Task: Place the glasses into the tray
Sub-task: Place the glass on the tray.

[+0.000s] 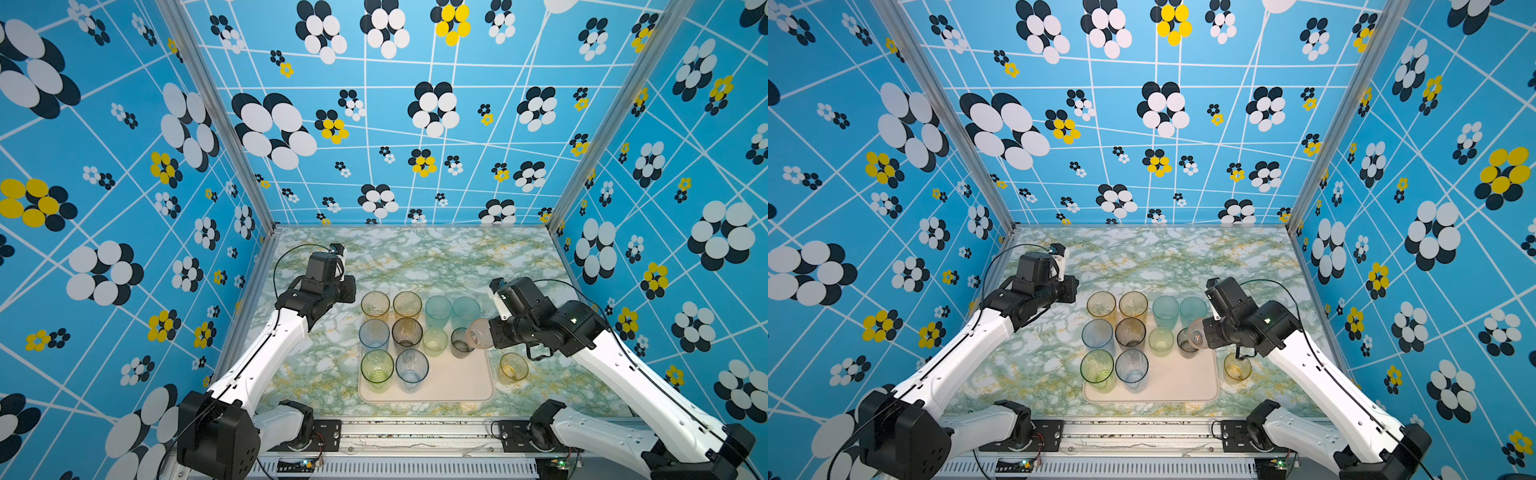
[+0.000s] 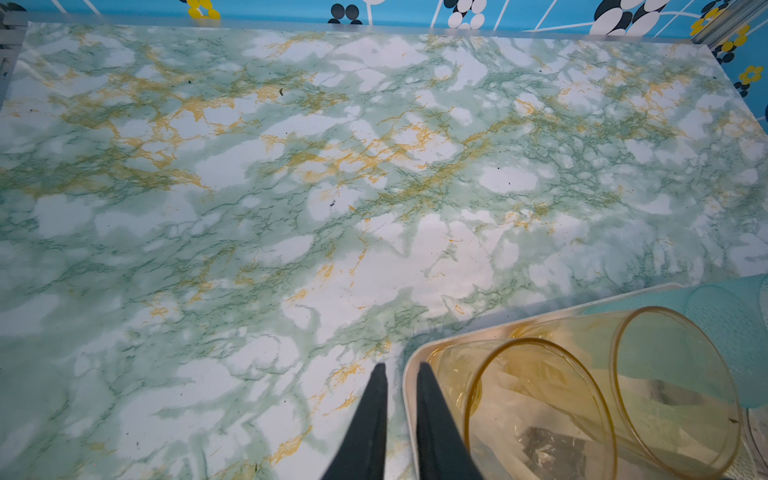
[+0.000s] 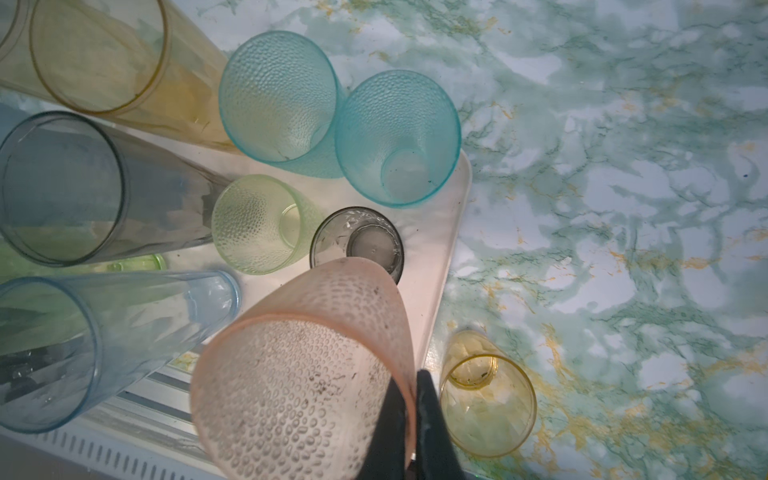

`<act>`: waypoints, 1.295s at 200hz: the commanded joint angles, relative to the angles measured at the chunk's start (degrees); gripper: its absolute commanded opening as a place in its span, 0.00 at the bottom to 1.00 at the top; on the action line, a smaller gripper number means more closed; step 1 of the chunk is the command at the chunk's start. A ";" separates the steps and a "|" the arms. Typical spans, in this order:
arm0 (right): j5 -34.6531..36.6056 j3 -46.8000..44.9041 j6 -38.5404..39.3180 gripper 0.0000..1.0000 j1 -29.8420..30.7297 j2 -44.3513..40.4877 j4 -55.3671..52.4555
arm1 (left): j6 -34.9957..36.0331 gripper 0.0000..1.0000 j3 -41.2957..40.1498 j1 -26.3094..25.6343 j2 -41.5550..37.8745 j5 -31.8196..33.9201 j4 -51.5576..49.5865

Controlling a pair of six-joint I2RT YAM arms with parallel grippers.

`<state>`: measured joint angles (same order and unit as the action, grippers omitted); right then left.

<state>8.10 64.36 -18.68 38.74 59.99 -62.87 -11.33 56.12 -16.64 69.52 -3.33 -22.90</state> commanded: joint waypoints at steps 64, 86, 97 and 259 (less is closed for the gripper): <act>-0.19 1.18 -6.17 0.00 13.08 9.87 -0.88 | -0.26 0.17 1.40 -0.74 -0.86 1.13 -1.38; -2.20 0.04 -7.39 0.00 14.31 10.79 2.02 | -0.27 0.17 1.02 -0.75 -1.13 1.10 -1.21; -2.77 -0.06 -7.82 0.00 15.35 11.73 2.57 | -0.27 0.17 0.92 -0.71 -1.18 1.04 -1.27; -4.61 -6.80 -12.88 0.00 19.00 19.55 12.95 | -0.27 0.17 0.74 -0.76 -1.65 1.27 -1.73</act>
<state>3.53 57.84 -30.55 57.36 78.81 -50.70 -11.33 56.12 -17.02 68.82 -2.94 -23.18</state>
